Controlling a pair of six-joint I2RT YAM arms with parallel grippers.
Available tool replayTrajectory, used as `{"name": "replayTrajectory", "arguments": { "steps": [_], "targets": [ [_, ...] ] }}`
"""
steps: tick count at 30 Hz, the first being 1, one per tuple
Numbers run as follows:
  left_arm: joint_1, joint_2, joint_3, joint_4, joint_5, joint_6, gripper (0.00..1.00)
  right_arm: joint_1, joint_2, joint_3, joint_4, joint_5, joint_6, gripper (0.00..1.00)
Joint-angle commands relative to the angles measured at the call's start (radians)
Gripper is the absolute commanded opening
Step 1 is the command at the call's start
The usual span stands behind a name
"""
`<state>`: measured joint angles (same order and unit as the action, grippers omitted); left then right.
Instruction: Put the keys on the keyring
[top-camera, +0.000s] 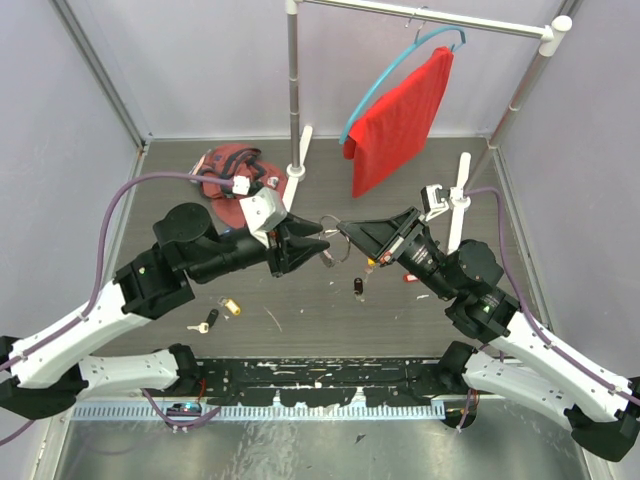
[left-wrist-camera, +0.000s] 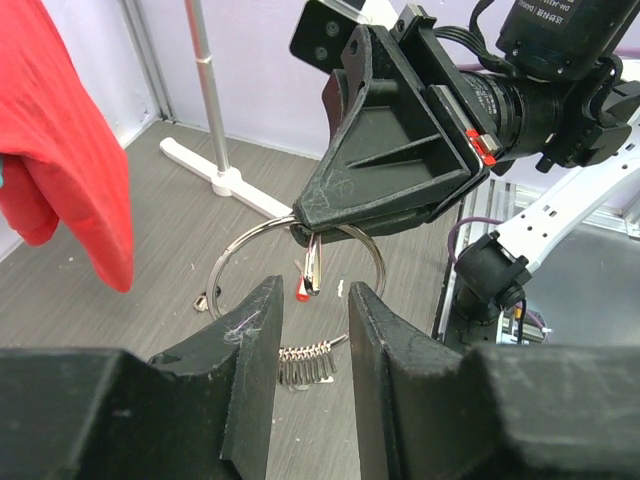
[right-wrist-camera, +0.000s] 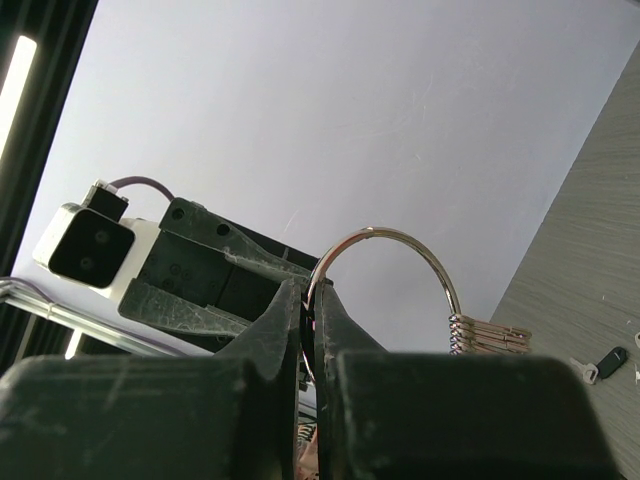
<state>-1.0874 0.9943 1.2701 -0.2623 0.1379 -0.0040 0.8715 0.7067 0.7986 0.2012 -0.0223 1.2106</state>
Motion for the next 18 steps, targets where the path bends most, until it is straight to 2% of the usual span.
{"name": "replayTrajectory", "arguments": {
  "steps": [1,7,11,13,17,18],
  "targets": [
    [-0.004,0.008,0.043,0.043,0.006,0.004,0.38,0.004,-0.016,0.043,0.049,-0.005,0.012,0.01],
    [-0.003,0.021,0.052,0.045,0.006,0.001,0.3,0.004,-0.019,0.047,0.04,-0.011,0.007,0.01],
    [-0.003,0.028,0.058,0.045,0.006,0.001,0.13,0.004,-0.021,0.047,0.038,-0.013,0.004,0.01],
    [-0.003,0.026,0.058,0.044,0.006,-0.001,0.02,0.004,-0.023,0.05,0.034,-0.014,0.002,0.01],
    [-0.004,0.02,0.057,0.041,0.007,0.002,0.0,0.004,-0.025,0.058,0.018,-0.016,-0.016,0.02],
    [-0.004,0.02,0.06,0.034,0.01,0.004,0.0,0.004,-0.027,0.06,0.014,-0.017,-0.028,0.07]
  ]
}}
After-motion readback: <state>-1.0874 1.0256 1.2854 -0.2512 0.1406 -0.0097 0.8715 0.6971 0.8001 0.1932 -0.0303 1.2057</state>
